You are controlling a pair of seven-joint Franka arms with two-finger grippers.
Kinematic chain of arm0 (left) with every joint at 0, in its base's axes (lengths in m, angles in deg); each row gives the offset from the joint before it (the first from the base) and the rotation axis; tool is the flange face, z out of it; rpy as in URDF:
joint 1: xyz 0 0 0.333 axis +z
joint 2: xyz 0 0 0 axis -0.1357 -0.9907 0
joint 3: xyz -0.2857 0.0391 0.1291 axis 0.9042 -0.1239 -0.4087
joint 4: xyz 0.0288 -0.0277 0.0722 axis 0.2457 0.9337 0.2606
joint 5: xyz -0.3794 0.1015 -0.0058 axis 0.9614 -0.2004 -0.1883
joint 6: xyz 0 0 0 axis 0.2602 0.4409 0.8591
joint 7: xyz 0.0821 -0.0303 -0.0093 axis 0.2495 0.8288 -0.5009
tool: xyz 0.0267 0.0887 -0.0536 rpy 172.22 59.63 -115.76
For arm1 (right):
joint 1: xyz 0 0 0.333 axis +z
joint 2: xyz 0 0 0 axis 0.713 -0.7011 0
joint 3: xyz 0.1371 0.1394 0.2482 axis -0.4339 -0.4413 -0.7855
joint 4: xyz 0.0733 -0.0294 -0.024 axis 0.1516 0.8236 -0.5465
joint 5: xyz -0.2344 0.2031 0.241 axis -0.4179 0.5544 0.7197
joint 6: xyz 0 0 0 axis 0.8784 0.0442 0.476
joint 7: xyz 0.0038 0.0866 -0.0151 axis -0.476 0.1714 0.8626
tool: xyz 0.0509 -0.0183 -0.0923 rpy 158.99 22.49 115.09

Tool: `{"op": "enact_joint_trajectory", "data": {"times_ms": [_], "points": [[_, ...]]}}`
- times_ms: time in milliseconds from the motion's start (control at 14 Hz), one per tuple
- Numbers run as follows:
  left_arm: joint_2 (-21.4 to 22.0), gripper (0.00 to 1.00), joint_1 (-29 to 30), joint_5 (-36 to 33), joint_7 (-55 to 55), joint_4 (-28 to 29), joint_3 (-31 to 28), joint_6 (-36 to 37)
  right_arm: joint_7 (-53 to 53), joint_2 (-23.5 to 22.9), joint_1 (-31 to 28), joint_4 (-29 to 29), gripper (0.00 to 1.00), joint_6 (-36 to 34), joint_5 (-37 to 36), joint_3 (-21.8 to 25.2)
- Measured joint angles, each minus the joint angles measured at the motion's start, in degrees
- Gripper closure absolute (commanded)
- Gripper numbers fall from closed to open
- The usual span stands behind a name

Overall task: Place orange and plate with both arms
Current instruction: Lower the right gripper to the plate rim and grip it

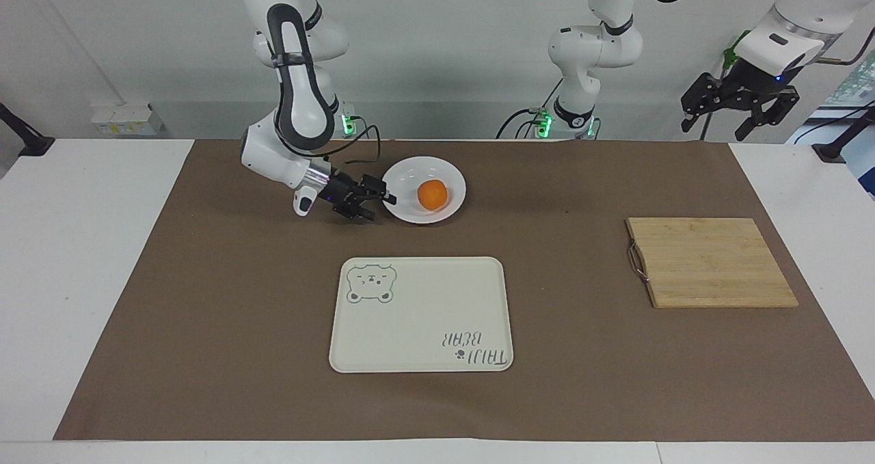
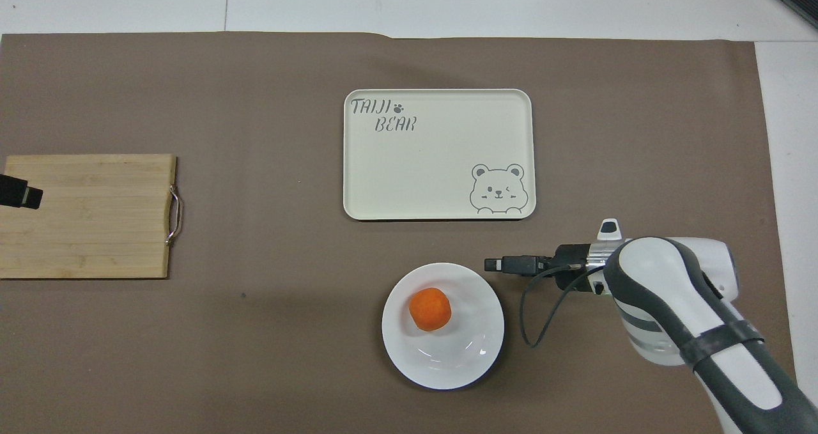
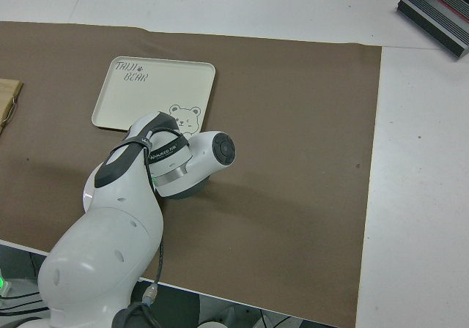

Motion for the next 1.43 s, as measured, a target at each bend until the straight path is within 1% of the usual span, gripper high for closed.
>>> {"op": "enact_joint_trajectory", "data": {"times_ms": [215, 358, 645, 1003, 1147, 1218, 1290, 1362, 1433], "points": [[0.5, 0.00, 0.1, -0.6, -0.1, 0.5, -0.3, -0.5, 3.2, 0.0, 0.0, 2.7, 0.00, 0.0, 2.4, 0.0], [0.5, 0.00, 0.1, -1.1, -0.3, 0.5, -0.3, -0.8, 3.7, 0.3, 0.2, 3.9, 0.00, -0.2, 2.8, 0.0], [0.5, 0.00, 0.0, -1.2, -0.6, 0.5, -0.1, -0.9, 3.8, 2.3, 4.3, 6.8, 0.00, -0.1, 7.7, 0.0], [0.5, 0.00, 0.0, -1.2, -0.7, 0.5, -0.1, -0.9, 3.8, 5.5, 5.3, 11.2, 0.00, 0.0, 8.2, 0.0], [0.5, 0.00, 0.0, -1.2, -0.7, 0.5, -0.1, -0.9, 3.8, 6.0, 5.4, 12.2, 0.00, 0.0, 8.2, 0.0], [0.5, 0.00, 0.0, -1.2, -0.7, 0.5, -0.1, -0.9, 3.8, 6.1, 5.6, 12.6, 0.18, 0.0, 8.2, 0.0], [0.5, 0.00, 0.0, -1.2, -0.7, 0.5, -0.1, -0.9, 3.8, 6.1, 5.8, 12.8, 0.42, 0.0, 8.2, 0.0], [0.5, 0.00, 0.0, -1.2, -0.7, 0.5, -0.1, -0.9, 3.8, 6.1, 6.0, 13.0, 0.63, 0.0, 8.2, 0.0], [0.5, 0.00, 0.0, -1.2, -0.7, 0.5, -0.1, -0.9, 3.8, 6.1, 6.1, 13.0, 0.82, 0.0, 8.3, 0.0]]}}
